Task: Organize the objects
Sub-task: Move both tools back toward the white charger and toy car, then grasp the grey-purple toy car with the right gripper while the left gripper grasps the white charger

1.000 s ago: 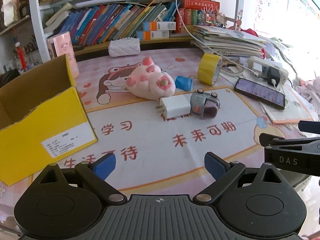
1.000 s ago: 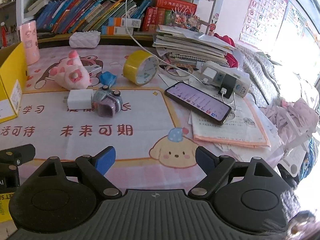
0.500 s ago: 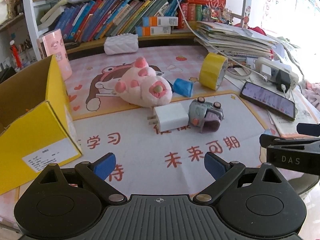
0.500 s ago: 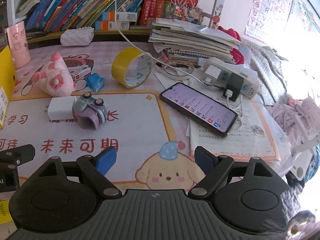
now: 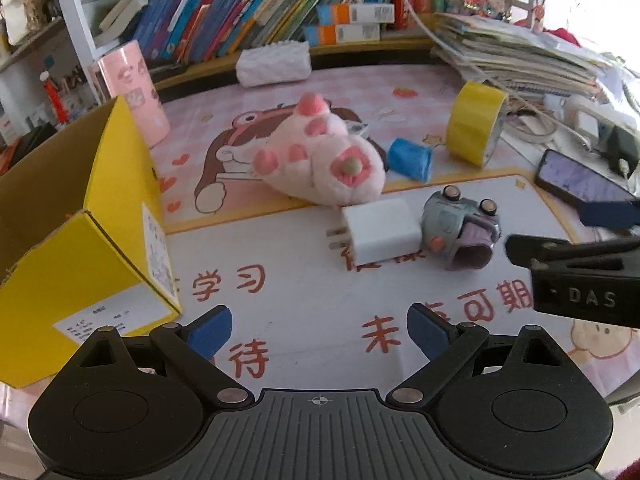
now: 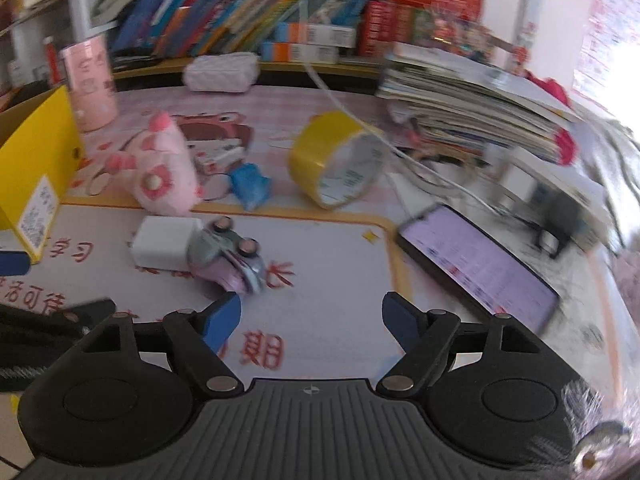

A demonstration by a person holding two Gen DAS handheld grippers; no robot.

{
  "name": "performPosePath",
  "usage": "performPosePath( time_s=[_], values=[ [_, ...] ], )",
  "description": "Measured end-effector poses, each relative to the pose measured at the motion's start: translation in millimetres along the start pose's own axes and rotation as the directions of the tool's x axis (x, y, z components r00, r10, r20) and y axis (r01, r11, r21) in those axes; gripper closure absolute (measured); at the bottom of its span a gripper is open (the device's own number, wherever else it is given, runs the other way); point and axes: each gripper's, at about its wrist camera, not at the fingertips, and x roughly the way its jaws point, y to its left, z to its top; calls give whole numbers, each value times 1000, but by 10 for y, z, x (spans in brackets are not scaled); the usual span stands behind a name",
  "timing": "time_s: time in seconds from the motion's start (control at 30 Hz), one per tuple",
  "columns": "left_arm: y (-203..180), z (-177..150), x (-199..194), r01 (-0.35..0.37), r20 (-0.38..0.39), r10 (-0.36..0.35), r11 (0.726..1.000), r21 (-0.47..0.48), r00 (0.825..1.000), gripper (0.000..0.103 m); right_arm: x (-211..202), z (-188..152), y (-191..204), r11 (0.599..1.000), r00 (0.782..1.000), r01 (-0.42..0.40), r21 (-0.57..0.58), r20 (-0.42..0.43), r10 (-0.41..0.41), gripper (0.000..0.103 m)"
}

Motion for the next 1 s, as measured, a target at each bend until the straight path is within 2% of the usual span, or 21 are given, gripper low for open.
performPosePath(
  time_s=[0.3, 0.53, 0.57, 0.6, 0.63, 0.73, 0.83, 1.0],
  values=[
    [44, 19, 18, -40, -11, 40, 998, -57, 999, 8, 340, 204, 178, 979, 988, -151, -135, -44, 147, 29],
    [29, 46, 37, -55, -15, 54, 996, -67, 998, 8, 608, 265, 247, 961, 977, -204, -188, -105, 187, 43],
    [21, 55, 46, -56, -16, 55, 996, -66, 998, 8, 629, 269, 252, 958, 976, -209, -194, -108, 191, 46],
    [12, 65, 55, -56, -17, 55, 996, -65, 998, 8, 648, 275, 254, 955, 974, -217, -201, -111, 198, 53],
    [3, 77, 64, -53, -16, 52, 997, -64, 999, 8, 661, 281, 253, 952, 972, -225, -206, -112, 205, 55],
    [-26, 129, 86, -40, -2, 40, 997, -69, 999, 8, 662, 310, 195, 953, 972, -227, -202, -103, 210, 56],
    [-71, 196, 120, -23, 12, 24, 997, -73, 1000, 9, 560, 361, 64, 960, 975, -223, -171, -51, 217, 56],
    [-166, 298, 226, 14, 26, -12, 996, -91, 1000, 9, 386, 440, -179, 983, 988, -141, -120, 42, 147, 56]
  ],
)
